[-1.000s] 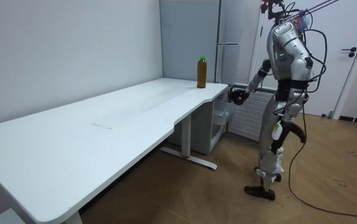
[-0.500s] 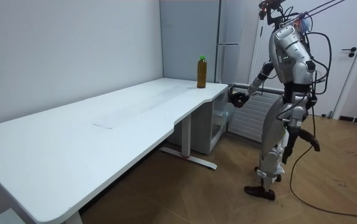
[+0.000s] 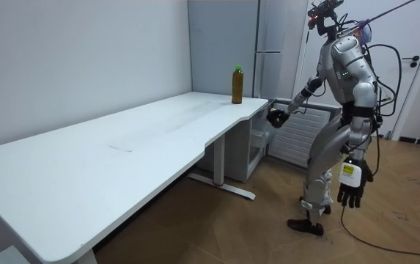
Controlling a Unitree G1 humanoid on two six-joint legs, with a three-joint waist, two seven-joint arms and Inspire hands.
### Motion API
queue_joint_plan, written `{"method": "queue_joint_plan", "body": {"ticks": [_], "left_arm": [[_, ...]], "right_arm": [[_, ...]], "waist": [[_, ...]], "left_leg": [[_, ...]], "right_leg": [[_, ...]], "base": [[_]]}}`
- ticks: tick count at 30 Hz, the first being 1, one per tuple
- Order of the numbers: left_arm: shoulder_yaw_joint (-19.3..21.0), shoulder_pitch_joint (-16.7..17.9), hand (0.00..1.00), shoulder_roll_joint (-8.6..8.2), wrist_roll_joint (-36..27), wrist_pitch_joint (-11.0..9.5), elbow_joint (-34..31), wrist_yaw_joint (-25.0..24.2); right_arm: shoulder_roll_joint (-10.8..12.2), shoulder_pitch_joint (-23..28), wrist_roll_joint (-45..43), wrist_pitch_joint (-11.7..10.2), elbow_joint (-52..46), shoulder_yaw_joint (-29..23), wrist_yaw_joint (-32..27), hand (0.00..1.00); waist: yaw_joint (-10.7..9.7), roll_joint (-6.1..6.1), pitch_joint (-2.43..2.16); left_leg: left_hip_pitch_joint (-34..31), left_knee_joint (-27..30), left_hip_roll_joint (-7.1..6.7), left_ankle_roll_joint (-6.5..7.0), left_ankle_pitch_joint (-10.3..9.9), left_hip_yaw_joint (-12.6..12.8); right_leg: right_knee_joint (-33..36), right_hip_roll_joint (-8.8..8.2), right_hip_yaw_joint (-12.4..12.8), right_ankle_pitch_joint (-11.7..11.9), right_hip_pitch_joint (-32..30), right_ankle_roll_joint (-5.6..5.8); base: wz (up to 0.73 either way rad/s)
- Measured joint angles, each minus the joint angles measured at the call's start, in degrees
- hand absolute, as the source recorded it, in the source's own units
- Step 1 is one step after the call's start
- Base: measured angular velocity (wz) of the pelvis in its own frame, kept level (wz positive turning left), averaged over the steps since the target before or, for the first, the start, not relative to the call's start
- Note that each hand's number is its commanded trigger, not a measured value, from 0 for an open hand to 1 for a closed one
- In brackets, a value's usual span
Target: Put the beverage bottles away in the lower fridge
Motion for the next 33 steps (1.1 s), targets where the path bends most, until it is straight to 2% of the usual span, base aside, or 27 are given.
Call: {"method": "queue_joint_plan", "body": {"ticks": [2,8,11,15,18,25,26,27,33], "left_arm": [[2.4,-0.7,0.0,-1.15,-4.3,-0.6,0.2,0.2],[3.7,-0.8,0.0,-1.38,-12.8,-3.0,0.1,1.1],[4.1,-0.9,0.0,-1.38,-16.2,-3.4,0.1,1.2],[4.4,-0.9,0.0,-1.36,-17.2,-3.5,0.0,1.3],[4.5,-0.9,0.0,-1.38,-17.2,-3.7,-0.1,2.3],[4.5,-0.9,0.0,-1.63,-17.2,-3.8,-0.1,4.9],[4.5,-0.9,0.0,-1.63,-17.2,-3.8,-0.1,5.1],[4.5,-0.9,0.0,-1.65,-17.2,-3.8,-0.1,5.1],[4.5,-0.9,0.0,-2.63,-17.2,-3.9,-0.2,5.8]], "right_arm": [[-1.3,-0.4,0.1,0.0,-1.8,0.0,-1.4,1.0],[-3.0,-4.1,1.6,-0.1,-3.2,-2.2,-4.9,1.0],[-3.3,-5.2,2.2,-0.1,-3.2,-2.9,-5.3,1.0],[-3.8,-6.7,2.4,-0.1,-3.3,-4.5,-6.3,1.0],[-5.2,-8.2,2.8,-0.1,-3.6,-4.6,-8.3,1.0],[-5.4,-8.4,2.8,-0.3,-8.5,-6.2,-14.9,1.0],[-5.4,-8.7,2.8,-0.5,-8.7,-6.2,-15.8,0.53],[-5.4,-8.8,2.8,-0.7,-8.9,-6.2,-16.3,0.0],[-5.4,-9.2,4.4,-1.6,-10.2,-6.7,-21.1,0.0]], "waist": [[0.8,-0.01,0.0],[0.6,-0.45,-0.1],[0.5,-0.56,-0.11],[0.1,-0.65,-0.14],[-0.1,-0.63,-0.16],[0.1,-0.44,-0.26],[0.3,-0.43,-0.27],[0.4,-0.43,-0.27],[0.5,-0.1,-0.45]], "left_leg": [[-0.9,0.8,0.03,0.02,-0.1,0.0],[-3.6,2.7,0.01,0.02,-0.1,-0.3],[-5.2,3.4,0.04,0.09,-0.1,-0.3],[-7.3,4.5,0.04,0.37,-0.2,-0.2],[-9.3,5.8,0.18,0.68,-0.4,-0.2],[-11.1,8.0,0.16,1.45,-1.5,1.1],[-11.1,8.3,0.18,1.5,-1.7,1.5],[-11.1,8.4,0.16,1.56,-1.8,1.7],[-11.7,9.7,0.1,1.98,-2.2,2.0]], "right_leg": [[1.0,-0.19,0.1,-0.1,-0.9,-0.19],[3.1,-0.67,-0.3,-0.4,-3.4,-0.53],[3.8,-1.03,-0.3,-0.4,-4.9,-0.59],[4.7,-1.13,-0.3,-0.4,-7.0,-0.59],[5.4,-1.12,-0.4,-0.4,-8.6,-0.59],[7.9,-1.34,1.7,-0.8,-11.1,0.14],[8.4,-1.34,2.2,-0.8,-11.4,0.22],[8.6,-1.39,2.4,-0.9,-11.5,0.27],[10.0,-1.92,2.5,-1.3,-12.0,0.37]], "base": [[0.0],[0.04],[0.01],[0.0],[0.0],[-0.07],[-0.1],[-0.1],[0.02]]}}
